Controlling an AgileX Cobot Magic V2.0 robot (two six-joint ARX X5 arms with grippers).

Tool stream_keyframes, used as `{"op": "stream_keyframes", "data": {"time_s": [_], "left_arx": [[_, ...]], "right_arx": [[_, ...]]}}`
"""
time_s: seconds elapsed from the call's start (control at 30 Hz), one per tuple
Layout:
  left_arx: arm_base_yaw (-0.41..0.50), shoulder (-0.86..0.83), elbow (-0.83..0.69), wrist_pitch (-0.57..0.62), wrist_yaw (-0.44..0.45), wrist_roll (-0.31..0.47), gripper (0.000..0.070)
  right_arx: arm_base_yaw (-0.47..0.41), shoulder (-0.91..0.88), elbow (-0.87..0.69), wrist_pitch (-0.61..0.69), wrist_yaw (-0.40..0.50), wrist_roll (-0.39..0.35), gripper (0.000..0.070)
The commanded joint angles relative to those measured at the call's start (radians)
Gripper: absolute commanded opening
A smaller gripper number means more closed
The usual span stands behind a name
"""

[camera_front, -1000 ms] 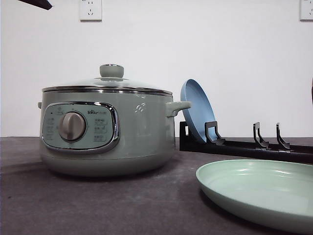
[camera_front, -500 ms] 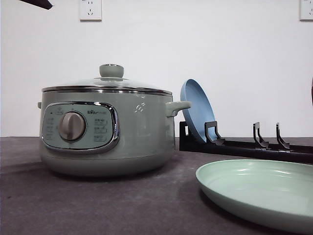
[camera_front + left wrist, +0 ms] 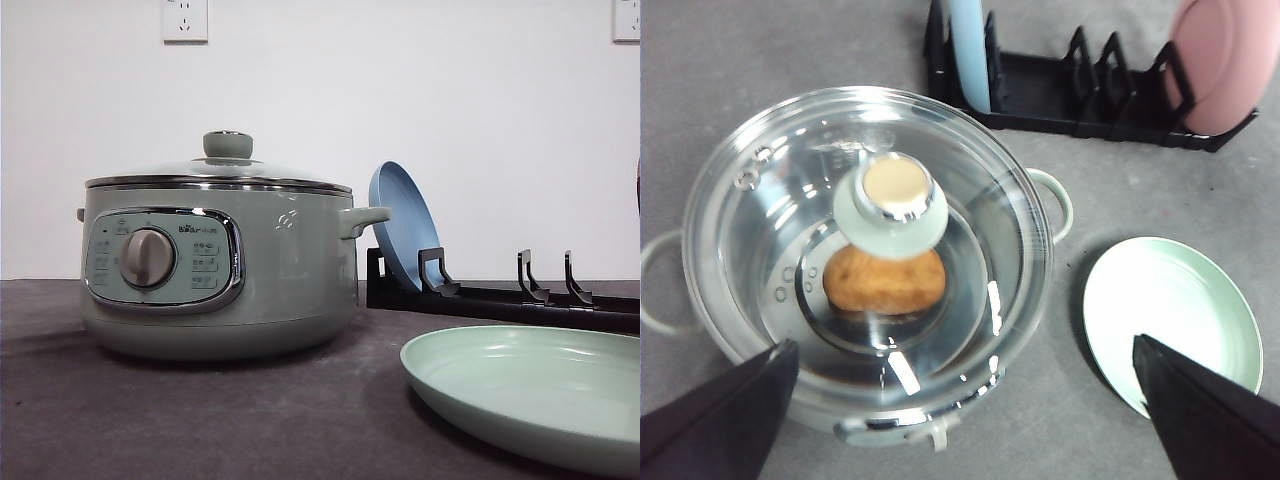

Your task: Transfer potato from steamer to green plate

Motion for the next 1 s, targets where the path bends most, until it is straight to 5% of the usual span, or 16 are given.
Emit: {"op": "stream_keyframes", "data": {"time_s": [0.0, 0.4, 0.6, 0.97], "left_arx": [[-0.005, 0.069, 0.085, -0.021, -0.011, 0.021, 0.07], [-0.05, 0.423, 0.381, -0.108, -0.128, 0.017, 0.07], [-0.099, 0.524, 0.429, -0.102, -0.215, 0.025, 0.07], [-0.11, 0.628, 0.43, -0.096, -0.217, 0.025, 0.07]], "right_arx": [[0.005, 0.005, 0.017, 0.01, 0.0, -0.008, 0.0622], [0.005, 0.005, 0.017, 0.01, 0.0, -0.008, 0.0622], [0.005, 0.005, 0.017, 0.009, 0.0, -0.008, 0.0622], [0.005, 0.005, 0.017, 0.007, 0.0, -0.008, 0.0622]]}}
